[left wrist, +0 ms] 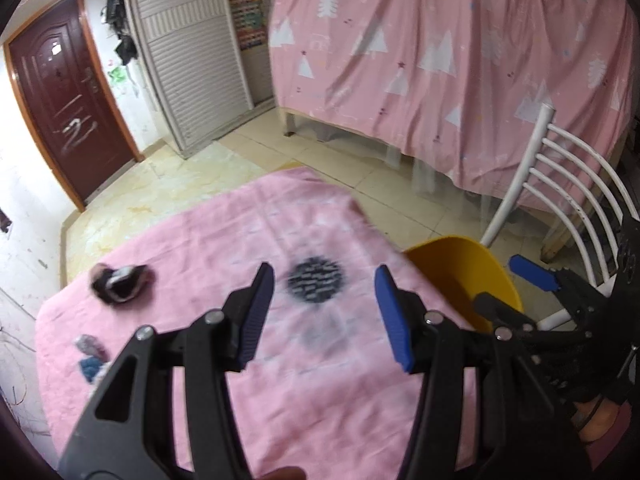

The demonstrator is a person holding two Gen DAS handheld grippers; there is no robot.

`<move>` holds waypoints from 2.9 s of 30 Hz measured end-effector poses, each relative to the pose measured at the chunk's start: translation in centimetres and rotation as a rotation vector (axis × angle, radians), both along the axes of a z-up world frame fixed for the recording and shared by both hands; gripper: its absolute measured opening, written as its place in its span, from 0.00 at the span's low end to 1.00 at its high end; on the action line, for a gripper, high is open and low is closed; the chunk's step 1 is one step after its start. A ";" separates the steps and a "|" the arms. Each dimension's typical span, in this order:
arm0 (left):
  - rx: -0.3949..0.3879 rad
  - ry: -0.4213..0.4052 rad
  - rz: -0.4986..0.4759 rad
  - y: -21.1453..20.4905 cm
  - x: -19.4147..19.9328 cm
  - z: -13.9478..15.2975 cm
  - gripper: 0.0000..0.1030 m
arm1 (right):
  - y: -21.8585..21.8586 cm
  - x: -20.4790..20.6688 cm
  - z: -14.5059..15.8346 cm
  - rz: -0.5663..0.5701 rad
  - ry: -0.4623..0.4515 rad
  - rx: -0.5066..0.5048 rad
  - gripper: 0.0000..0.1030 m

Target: Collect trash

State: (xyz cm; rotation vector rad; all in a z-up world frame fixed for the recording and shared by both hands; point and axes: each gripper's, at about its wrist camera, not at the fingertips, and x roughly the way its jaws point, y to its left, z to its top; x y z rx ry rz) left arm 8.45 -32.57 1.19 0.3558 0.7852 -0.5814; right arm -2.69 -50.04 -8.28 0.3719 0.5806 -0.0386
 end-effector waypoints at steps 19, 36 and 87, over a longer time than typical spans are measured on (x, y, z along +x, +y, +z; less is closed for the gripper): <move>-0.015 0.005 0.236 15.2 5.7 1.3 0.48 | 8.7 5.9 3.3 0.198 -0.011 -0.038 0.72; -0.059 0.128 0.338 23.6 12.1 -3.5 0.53 | 17.3 13.6 4.8 0.333 0.042 -0.132 0.74; -0.072 0.117 0.336 24.5 12.7 -7.9 0.35 | 29.6 30.7 0.7 0.607 0.222 -0.237 0.38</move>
